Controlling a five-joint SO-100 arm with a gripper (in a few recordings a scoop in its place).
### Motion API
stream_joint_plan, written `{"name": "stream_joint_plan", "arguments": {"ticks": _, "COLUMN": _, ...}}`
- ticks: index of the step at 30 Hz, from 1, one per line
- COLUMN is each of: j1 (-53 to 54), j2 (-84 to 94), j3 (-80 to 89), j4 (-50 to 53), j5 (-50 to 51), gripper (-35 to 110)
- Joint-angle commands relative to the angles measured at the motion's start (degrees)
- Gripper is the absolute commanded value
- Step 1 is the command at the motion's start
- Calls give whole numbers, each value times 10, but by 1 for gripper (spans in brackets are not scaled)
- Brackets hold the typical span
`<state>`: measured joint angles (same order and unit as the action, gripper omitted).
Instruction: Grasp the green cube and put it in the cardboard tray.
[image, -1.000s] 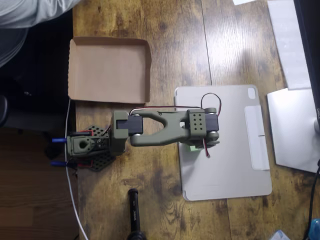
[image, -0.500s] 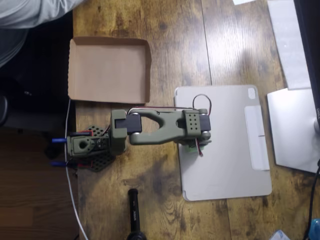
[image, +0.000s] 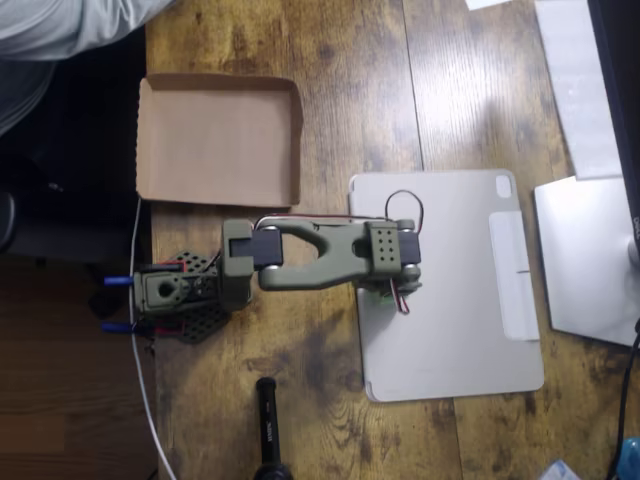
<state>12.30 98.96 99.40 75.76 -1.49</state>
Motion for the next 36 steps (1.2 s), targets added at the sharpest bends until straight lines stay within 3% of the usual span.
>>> {"name": "stream_joint_plan", "arguments": {"ticks": 1, "j1": 11, "j2": 40, "j3": 4, "j4": -6, "j5": -20, "gripper": 22}}
{"name": "stream_joint_plan", "arguments": {"ticks": 25, "j1": 25, "j2": 53, "j3": 74, "j4": -113, "j5": -81, "gripper": 11}}
{"name": "stream_joint_plan", "arguments": {"ticks": 36, "j1": -51, "j2": 93, "j3": 36, "j4": -31, "j5": -47, "gripper": 12}}
